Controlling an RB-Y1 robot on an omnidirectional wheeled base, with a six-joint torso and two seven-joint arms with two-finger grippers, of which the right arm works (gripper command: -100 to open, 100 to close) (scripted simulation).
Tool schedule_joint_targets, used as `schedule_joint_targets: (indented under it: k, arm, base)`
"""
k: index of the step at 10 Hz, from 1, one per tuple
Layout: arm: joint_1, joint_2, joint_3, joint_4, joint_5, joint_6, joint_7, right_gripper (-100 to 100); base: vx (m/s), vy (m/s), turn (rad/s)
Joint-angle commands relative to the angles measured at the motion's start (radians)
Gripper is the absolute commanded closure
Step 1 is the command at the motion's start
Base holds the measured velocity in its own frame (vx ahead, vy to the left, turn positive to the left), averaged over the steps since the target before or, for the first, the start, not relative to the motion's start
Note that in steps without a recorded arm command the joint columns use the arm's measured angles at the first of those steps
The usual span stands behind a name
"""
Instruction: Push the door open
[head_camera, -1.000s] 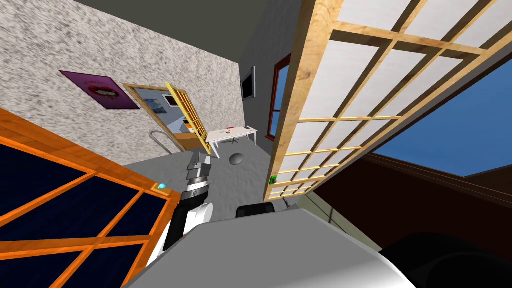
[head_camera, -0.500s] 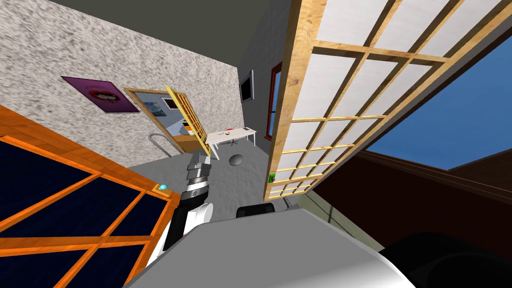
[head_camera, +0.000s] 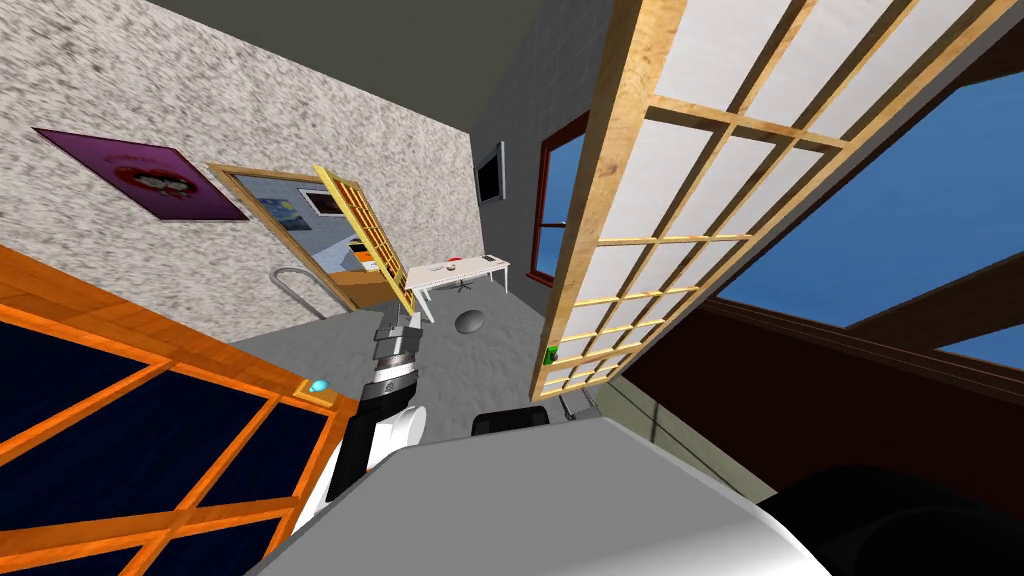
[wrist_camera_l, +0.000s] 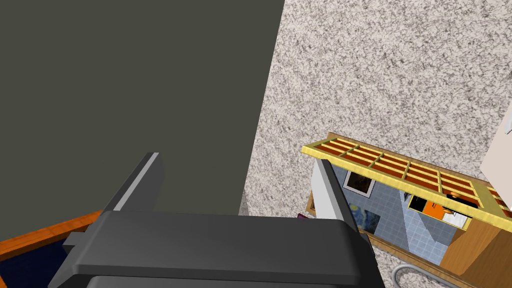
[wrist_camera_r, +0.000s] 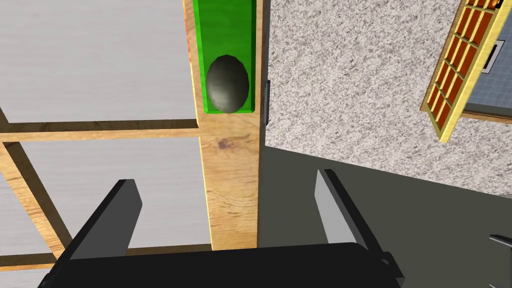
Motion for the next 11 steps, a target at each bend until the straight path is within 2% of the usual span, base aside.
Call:
schedule_joint_targets:
  k: [1,3,5,6,7,8,11]
  arm:
    - [-0.008,-0.025,-0.002,-0.003,-0.002,0.012,-0.002,-100]
    - [-0.021,-0.034,-0.005,-0.005,-0.004,0.028,-0.004,-100]
    - [-0.033,-0.021,-0.008,-0.007,-0.006,0.043,-0.006,-100]
    - [-0.04,-0.004,-0.01,-0.008,-0.007,0.051,-0.007,-100]
    - [-0.036,-0.013,-0.009,-0.009,-0.006,0.047,-0.008,-100]
    - [-0.036,-0.013,-0.009,-0.009,-0.006,0.047,-0.008,100]
    - [-0.036,-0.013,-0.009,-0.009,-0.006,0.047,-0.008,100]
  base:
    - [0.166,0.022,0.027]
    - [0.192,0.016,0.016]
    - [0.207,0.039,0.031]
    - [0.188,0.044,0.052]
    - [0.082,0.021,0.01]
    - [-0.008,-0.002,-0.01]
    - [-0.027,-0.007,0.0]
